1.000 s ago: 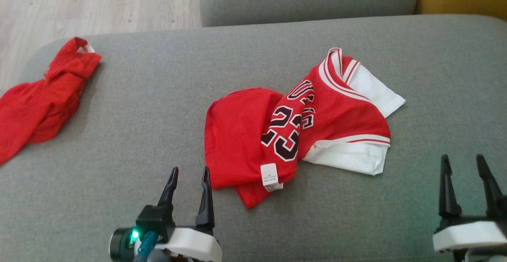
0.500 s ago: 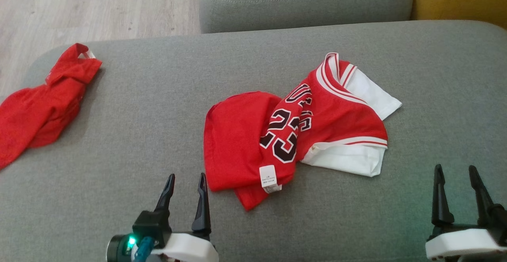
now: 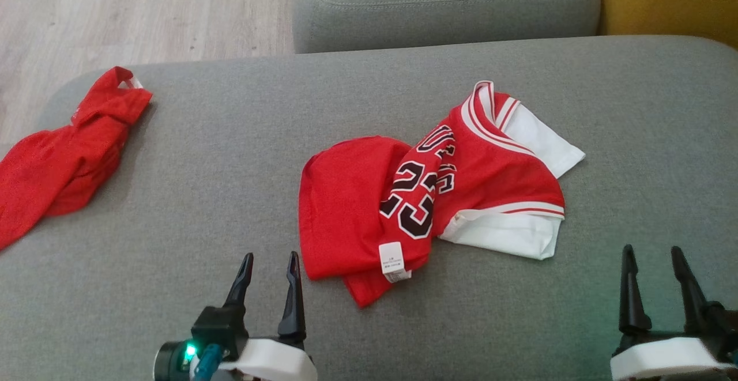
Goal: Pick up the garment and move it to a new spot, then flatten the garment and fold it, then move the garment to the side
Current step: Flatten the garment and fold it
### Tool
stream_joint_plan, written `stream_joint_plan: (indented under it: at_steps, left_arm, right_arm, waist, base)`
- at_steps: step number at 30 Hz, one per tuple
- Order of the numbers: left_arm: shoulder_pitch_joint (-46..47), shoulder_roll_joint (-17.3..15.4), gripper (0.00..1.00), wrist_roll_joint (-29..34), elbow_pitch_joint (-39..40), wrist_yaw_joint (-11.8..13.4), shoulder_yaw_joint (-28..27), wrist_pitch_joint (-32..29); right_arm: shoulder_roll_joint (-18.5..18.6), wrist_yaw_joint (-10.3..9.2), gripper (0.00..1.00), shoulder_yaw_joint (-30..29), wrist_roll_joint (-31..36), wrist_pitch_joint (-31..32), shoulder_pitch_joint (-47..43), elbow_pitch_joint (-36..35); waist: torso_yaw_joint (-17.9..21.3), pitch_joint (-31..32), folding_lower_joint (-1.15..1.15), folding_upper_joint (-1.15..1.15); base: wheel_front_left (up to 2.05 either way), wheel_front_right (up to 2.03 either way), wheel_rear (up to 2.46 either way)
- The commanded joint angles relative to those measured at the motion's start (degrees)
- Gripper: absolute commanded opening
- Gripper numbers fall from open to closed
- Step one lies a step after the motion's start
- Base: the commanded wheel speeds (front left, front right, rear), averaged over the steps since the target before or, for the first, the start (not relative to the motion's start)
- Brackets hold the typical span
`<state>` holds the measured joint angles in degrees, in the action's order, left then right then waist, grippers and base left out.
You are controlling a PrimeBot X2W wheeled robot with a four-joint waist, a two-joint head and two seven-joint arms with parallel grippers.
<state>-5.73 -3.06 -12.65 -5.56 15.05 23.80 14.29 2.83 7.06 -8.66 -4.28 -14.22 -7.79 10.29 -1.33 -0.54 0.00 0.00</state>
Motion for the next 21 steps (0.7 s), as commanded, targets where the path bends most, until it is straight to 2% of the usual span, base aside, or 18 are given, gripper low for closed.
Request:
stream_joint_plan:
  at_steps: [1,21]
  left_arm:
    - [1.1,0.2,1.00,0.6,1.7,-0.3,-1.9,0.7]
    - [1.0,0.2,1.00,0.6,1.5,-0.5,-2.3,0.7]
  right_arm:
    - [0.5,0.43,1.00,1.6,-0.4,-0.8,0.4,-1.4]
    - [0.3,0.43,1.00,3.2,-0.9,-0.8,0.5,-0.5]
  waist:
    - [-0.2,0.1,0.00,0.00]
    - [0.6,-0.4,0.00,0.00]
  base:
    - [0.00,0.00,0.00]
    - [0.00,0.00,0.00]
